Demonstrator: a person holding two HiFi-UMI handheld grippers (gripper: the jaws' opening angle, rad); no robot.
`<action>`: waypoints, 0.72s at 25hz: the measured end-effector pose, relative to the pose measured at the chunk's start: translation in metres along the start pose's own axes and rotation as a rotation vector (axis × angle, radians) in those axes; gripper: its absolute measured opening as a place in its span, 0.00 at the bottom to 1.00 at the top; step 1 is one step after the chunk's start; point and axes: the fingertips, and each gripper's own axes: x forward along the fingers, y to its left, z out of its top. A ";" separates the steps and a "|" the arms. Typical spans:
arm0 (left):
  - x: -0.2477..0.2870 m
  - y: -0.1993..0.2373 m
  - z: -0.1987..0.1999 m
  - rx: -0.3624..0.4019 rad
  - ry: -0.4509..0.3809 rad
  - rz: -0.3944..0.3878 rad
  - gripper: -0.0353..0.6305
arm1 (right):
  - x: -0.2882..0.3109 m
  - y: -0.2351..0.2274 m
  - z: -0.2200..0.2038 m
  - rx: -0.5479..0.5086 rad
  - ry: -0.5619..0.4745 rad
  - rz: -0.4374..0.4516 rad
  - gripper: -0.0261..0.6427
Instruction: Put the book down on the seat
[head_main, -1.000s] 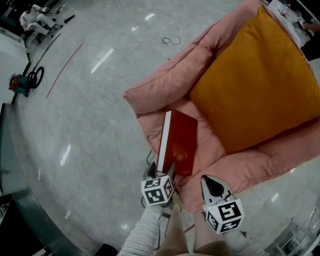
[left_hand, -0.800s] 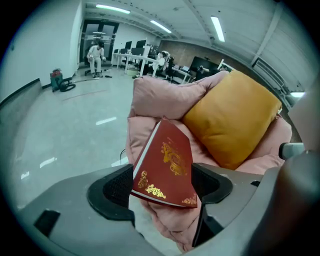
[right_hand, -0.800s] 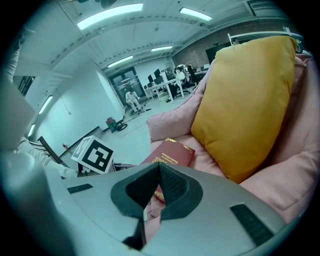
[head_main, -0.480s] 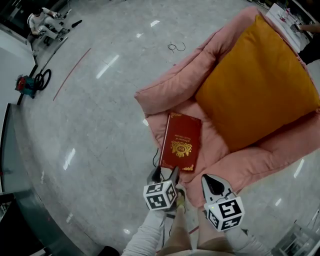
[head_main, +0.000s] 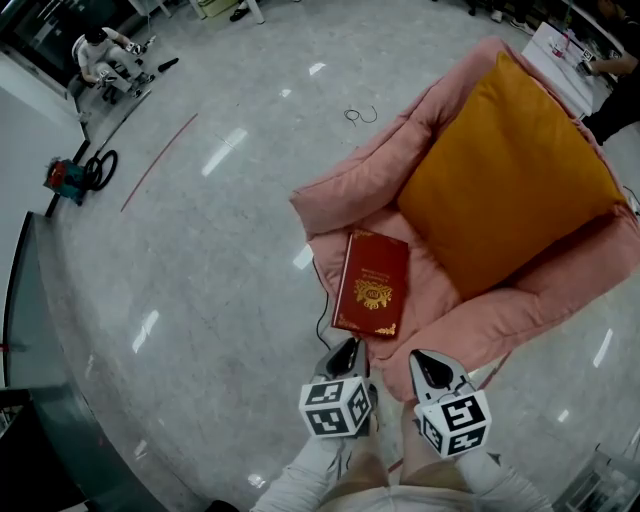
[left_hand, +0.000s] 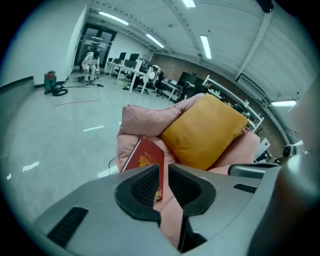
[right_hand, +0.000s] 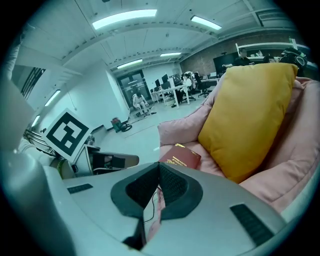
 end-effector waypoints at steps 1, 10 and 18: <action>-0.006 -0.003 0.001 0.002 -0.004 -0.009 0.14 | -0.003 0.002 0.001 -0.002 -0.004 -0.003 0.05; -0.056 -0.027 0.009 0.015 -0.004 -0.087 0.06 | -0.030 0.031 0.008 -0.036 -0.039 -0.005 0.05; -0.103 -0.038 0.017 0.107 -0.005 -0.091 0.06 | -0.056 0.058 0.015 -0.053 -0.065 -0.006 0.05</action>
